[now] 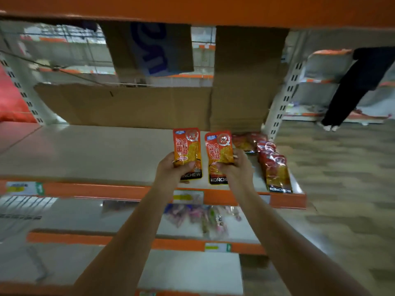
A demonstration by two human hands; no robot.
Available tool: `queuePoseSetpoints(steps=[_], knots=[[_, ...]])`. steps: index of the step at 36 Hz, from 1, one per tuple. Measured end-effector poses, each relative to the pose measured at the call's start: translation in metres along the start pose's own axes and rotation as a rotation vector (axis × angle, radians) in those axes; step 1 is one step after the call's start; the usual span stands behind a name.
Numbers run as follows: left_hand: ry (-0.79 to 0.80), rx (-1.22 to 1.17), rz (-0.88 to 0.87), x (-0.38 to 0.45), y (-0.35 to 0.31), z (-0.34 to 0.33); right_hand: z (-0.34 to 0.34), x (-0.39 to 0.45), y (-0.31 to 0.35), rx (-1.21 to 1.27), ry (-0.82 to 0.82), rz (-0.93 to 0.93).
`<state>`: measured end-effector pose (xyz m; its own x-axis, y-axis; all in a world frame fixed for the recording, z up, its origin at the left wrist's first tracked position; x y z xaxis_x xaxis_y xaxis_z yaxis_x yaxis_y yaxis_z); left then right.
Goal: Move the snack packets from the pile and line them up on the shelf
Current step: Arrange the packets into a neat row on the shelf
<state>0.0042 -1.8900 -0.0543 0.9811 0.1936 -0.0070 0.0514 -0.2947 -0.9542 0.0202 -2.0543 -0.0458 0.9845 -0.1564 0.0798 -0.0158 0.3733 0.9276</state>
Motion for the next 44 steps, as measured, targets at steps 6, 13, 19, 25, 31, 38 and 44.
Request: queuePoseSetpoints(steps=[6,13,19,25,31,38,44], knots=[[0.005,0.023,0.033,0.012,0.024,-0.043,0.04,0.029,-0.027,-0.054,0.0,-0.019],[0.019,0.048,0.061,0.027,0.044,-0.07,0.058,0.064,-0.051,-0.214,0.017,-0.119],[-0.002,0.056,0.077,0.041,0.051,-0.083,0.056,0.082,-0.053,-0.346,0.059,-0.099],[-0.015,0.046,0.101,0.051,0.055,-0.084,0.044,0.104,-0.041,-0.581,0.102,-0.09],[0.007,0.054,0.131,0.069,0.055,-0.079,0.034,0.126,-0.033,-0.795,0.114,-0.129],[0.047,0.043,0.16,0.089,0.057,-0.07,0.025,0.132,-0.025,-0.995,0.129,-0.14],[0.057,0.04,0.186,0.097,0.065,-0.062,0.022,0.13,-0.021,-1.241,0.125,-0.07]])
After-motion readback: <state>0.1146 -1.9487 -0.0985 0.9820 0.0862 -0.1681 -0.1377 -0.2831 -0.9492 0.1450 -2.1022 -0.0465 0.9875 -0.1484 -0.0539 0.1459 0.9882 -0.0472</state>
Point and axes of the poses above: each hand's wrist, its own x-axis towards the middle knuckle, its own z-axis out of the back of the hand, y = z × x, the point moved 3 cm from there along x, towards the middle knuckle, and after that the axes turned 14 degrees about -x, right-handed, at the moved point
